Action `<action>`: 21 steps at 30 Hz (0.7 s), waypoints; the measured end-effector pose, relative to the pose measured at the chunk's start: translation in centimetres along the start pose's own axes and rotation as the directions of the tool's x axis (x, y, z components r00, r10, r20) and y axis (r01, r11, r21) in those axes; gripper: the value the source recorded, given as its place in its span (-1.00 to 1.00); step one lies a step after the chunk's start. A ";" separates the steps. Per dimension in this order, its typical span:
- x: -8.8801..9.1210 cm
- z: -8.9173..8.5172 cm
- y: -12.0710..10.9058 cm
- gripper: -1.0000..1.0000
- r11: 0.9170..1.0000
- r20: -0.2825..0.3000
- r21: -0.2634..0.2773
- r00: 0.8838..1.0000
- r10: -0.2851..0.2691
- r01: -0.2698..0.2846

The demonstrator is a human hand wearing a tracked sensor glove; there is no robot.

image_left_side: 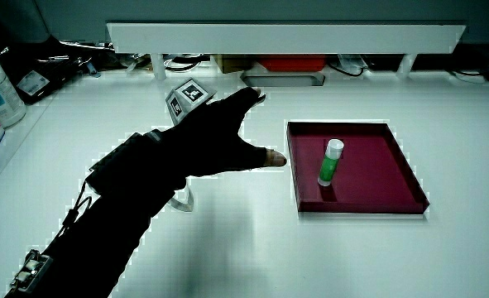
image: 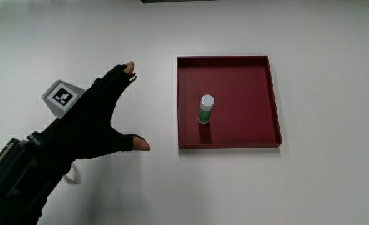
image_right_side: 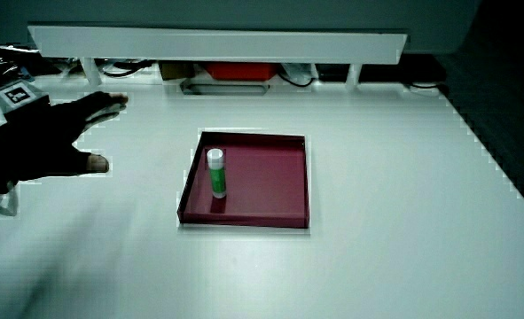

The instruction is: Pick glue stick

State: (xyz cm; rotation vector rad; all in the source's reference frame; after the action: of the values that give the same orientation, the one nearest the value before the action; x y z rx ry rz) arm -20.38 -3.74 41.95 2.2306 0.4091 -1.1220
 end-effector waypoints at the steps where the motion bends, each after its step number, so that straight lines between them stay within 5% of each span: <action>1: -0.1 -0.2 0.2 0.00 1.000 0.022 -0.005 1.000 0.015 -0.015; 5: -0.4 -0.8 1.0 0.00 0.998 0.043 -0.015 0.997 0.064 -0.063; 8: -0.8 -1.4 1.7 0.00 0.999 0.097 -0.017 0.994 0.044 -0.043; 11: -0.5 -2.2 2.4 0.00 0.993 0.144 -0.050 0.984 0.109 -0.103; 12: -0.6 -2.6 2.8 0.00 0.997 0.180 -0.053 0.982 0.063 -0.054; 16: -0.7 -3.7 4.0 0.00 0.995 0.156 -0.065 0.984 0.089 -0.079; 19: -0.9 -4.5 5.0 0.00 0.998 0.140 -0.060 0.990 0.031 -0.023; 21: -1.1 -5.2 5.4 0.00 0.997 0.181 -0.067 0.983 0.045 -0.033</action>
State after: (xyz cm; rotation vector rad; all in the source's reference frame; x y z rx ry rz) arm -15.06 -4.62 47.22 2.0508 0.3191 -1.2619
